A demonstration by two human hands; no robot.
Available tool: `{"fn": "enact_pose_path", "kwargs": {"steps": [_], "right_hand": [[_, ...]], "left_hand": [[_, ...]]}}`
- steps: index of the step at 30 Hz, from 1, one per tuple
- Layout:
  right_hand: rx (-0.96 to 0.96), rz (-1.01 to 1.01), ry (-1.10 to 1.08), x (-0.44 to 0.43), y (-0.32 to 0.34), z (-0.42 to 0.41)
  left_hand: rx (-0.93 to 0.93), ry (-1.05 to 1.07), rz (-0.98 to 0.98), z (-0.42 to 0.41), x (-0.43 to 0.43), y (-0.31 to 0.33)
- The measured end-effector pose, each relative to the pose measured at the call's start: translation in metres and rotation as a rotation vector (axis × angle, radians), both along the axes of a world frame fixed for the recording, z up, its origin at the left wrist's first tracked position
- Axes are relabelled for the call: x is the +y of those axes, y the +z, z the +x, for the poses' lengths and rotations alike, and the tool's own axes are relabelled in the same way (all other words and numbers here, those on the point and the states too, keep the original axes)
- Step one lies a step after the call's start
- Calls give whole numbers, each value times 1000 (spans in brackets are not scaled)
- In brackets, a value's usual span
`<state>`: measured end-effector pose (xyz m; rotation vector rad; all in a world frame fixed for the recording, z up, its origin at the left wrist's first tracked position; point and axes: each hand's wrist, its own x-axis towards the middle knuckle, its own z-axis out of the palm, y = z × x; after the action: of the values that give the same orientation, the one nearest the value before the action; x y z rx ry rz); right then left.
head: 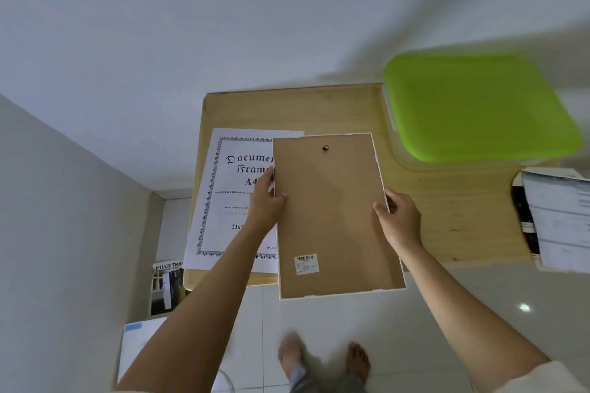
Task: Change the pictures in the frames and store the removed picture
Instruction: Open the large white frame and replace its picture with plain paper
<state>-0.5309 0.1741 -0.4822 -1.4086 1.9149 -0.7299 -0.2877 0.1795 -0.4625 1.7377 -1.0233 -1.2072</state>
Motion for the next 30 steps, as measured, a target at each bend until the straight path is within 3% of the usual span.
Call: {"fn": "enact_pose_path", "kwargs": {"steps": [9,15,25,30], "right_hand": [[56,-4,15,-26,-6,14],[104,-113,15,-33,2,35],[68,-217,339,-111,-1,83],[11,-271,479,-137,-4,88]], "left_hand": [[-201,-77,-2,11,-18,-15],[-308,-4,-36,22,-33,-15],[-544,-219,-129,39,-116,-14],[-464,-224,-72,39,-145,-16]]}}
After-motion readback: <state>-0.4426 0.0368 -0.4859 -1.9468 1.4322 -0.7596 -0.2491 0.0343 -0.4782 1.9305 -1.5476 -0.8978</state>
